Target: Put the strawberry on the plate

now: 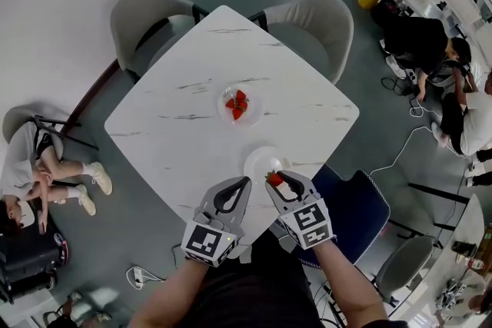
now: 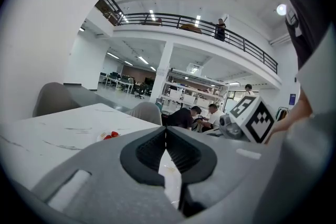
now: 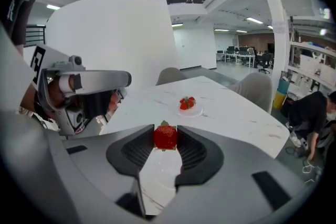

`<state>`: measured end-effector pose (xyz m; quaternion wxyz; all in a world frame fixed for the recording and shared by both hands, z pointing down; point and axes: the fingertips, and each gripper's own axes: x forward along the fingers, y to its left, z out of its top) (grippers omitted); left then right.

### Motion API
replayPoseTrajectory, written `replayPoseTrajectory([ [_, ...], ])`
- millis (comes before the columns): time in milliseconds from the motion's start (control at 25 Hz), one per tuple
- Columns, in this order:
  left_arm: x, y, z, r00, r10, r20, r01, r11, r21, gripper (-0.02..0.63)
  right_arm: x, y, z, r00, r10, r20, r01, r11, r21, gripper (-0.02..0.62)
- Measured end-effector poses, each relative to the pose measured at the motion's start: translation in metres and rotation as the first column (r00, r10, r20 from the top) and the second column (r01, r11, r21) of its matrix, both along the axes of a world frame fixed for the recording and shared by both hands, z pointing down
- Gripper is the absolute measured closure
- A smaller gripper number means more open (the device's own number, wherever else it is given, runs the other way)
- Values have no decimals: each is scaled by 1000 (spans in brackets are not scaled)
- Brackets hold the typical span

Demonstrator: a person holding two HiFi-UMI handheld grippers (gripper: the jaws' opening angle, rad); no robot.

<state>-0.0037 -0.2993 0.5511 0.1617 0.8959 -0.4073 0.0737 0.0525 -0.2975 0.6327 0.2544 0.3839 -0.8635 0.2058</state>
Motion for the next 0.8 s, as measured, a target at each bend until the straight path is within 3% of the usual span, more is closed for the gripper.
replayPoseTrajectory([
  [320,-9,-12,40,1000,-5,11,5,999,-52,597,-12,-8,63,990,-61,-130,52,996,-72,457],
  [800,-18,-18,54,1000,-16,23,18,996,-88,597,-11,-17,111,948,-132,-291,84,982,-171,457],
])
